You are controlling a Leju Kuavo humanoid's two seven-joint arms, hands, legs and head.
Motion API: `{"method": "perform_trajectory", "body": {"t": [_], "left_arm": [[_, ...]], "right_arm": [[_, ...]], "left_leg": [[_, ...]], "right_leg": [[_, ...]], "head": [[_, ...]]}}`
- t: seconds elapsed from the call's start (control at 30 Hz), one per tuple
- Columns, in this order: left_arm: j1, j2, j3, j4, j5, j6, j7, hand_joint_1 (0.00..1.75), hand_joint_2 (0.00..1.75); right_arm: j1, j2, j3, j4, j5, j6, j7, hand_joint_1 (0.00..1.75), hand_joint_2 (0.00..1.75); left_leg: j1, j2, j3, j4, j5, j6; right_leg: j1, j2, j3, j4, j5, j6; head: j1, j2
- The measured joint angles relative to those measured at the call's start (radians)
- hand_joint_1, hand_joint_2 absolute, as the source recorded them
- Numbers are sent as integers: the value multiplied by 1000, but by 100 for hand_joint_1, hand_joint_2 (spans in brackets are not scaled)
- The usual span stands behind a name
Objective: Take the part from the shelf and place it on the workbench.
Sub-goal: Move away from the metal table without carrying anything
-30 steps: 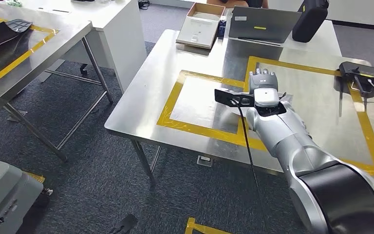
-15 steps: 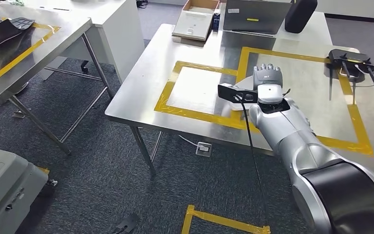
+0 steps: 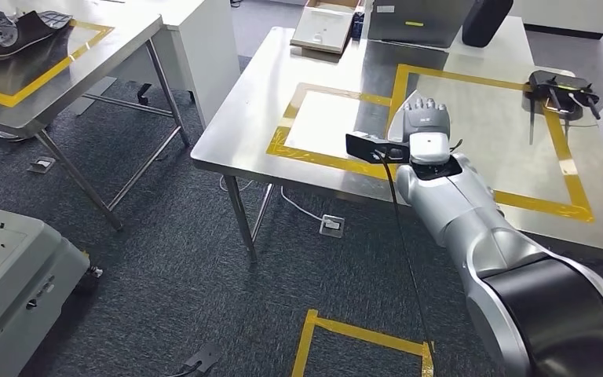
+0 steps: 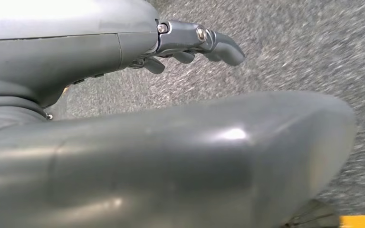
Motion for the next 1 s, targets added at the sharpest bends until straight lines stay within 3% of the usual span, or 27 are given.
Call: {"method": "perform_trajectory", "body": {"t": [0.07,0.1,0.13,0.17,0.2,0.23,0.27,0.33,0.37,0.43,0.47,0.5,0.57,0.6,0.63,0.7,0.73,0.8,0.87,0.93,0.97,1.0], "left_arm": [[0,0,0,0,1,0,0,0,0],[0,0,0,0,2,0,0,0,0],[0,0,0,0,2,0,-1,0,0],[1,0,0,0,4,0,-1,0,0],[1,1,0,0,5,0,-2,0,0],[1,0,0,0,7,1,-3,0,0],[1,-1,0,0,8,1,-5,0,0],[1,-3,0,0,10,4,-6,0,0],[1,-4,0,0,10,5,-7,0,0],[2,-4,0,0,11,5,-7,0,0],[3,-4,0,0,11,4,-6,0,0],[4,-4,0,0,11,3,-5,0,0],[4,-3,0,0,11,0,-4,0,0],[4,-3,0,0,10,0,-4,0,0],[4,-2,0,0,10,-2,-4,0,0],[3,-2,0,0,9,-7,-3,0,0],[3,-1,0,0,9,-10,-3,0,0],[-1,-2,0,0,9,-13,-3,0,0],[-4,-3,0,0,9,-14,-2,0,0],[-4,-2,0,0,9,-16,-1,0,0],[-4,-2,0,0,9,-16,0,0,0],[-4,-2,0,1,9,-17,0,0,0]], "right_arm": [[-1,-1,0,0,1,0,0,0,0],[0,-1,0,0,2,0,-1,0,0],[1,-1,0,0,3,0,-2,0,0],[2,0,0,0,3,-1,-4,0,0],[3,0,0,0,3,-2,-5,0,0],[2,2,0,0,3,-5,-6,0,0],[0,3,-1,0,2,-9,-5,0,0],[-6,8,-5,-3,2,-22,1,0,0],[-8,9,-7,-5,2,-27,5,0,0],[-11,11,-10,-6,5,-30,10,0,0],[-13,13,-10,-6,6,-29,11,0,0],[-14,14,-10,-6,8,-28,13,0,0],[-14,17,-11,-6,12,-24,19,0,0],[-14,17,-11,-6,13,-22,23,0,0],[-14,17,-11,-6,14,-19,25,0,0],[-13,17,-11,-6,15,-16,29,0,0],[-13,17,-12,-6,15,-14,31,0,0],[-15,16,-13,-6,15,-12,37,0,0],[-17,14,-14,-7,15,-12,41,0,0],[-16,12,-14,-6,15,-10,42,0,0],[-14,9,-14,-6,14,-10,42,0,0],[-12,7,-14,-6,14,-9,42,0,0]], "left_leg": [[-1,1,-30,0,28,10],[-3,1,-47,0,41,12],[-5,2,-64,1,54,13],[-7,2,-80,2,67,14],[-10,2,-95,2,79,14],[-12,1,-108,3,90,13],[-14,1,-119,3,101,12],[-14,2,-128,1,121,3],[-12,2,-129,-3,131,-3],[-9,2,-129,-14,148,-16],[-9,2,-136,-11,137,-22],[-9,1,-144,7,107,-28],[-6,1,-168,101,5,-39],[-3,1,-178,166,-37,-46],[0,1,-183,224,-55,-51],[6,1,-157,264,-26,-61],[9,2,-120,235,-1,-65],[12,0,-19,108,-9,-67],[7,-2,36,18,-45,-53],[2,-1,27,6,-36,-29],[2,1,20,6,-26,-18],[2,2,9,4,-13,-8]], "right_leg": [[1,0,-32,118,-109,4],[3,0,-45,187,-148,5],[5,1,-48,239,-162,3],[7,1,-37,263,-154,0],[11,1,-8,252,-131,-6],[16,1,38,207,-108,-15],[22,1,96,137,-106,-28],[33,0,184,11,-127,-47],[37,-1,201,-22,-139,-54],[37,-2,197,-42,-119,-61],[34,-3,192,-51,-105,-66],[30,-5,184,-59,-87,-70],[24,-6,160,-67,-55,-74],[22,-6,144,-66,-42,-73],[20,-7,127,-64,-29,-71],[15,-7,90,-57,-6,-64],[12,-7,72,-51,4,-59],[9,-7,42,-36,20,-45],[10,-8,27,-29,38,-31],[7,-8,22,-35,57,-18],[4,-7,17,-33,52,-12],[3,-6,8,-15,26,-7]], "head": [[2,0],[2,0],[2,0],[3,0],[3,0],[3,0],[2,0],[2,0],[3,0],[7,0],[7,0],[6,0],[4,0],[3,0],[3,0],[3,0],[3,0],[2,0],[3,0],[3,0],[4,0],[4,0]]}}
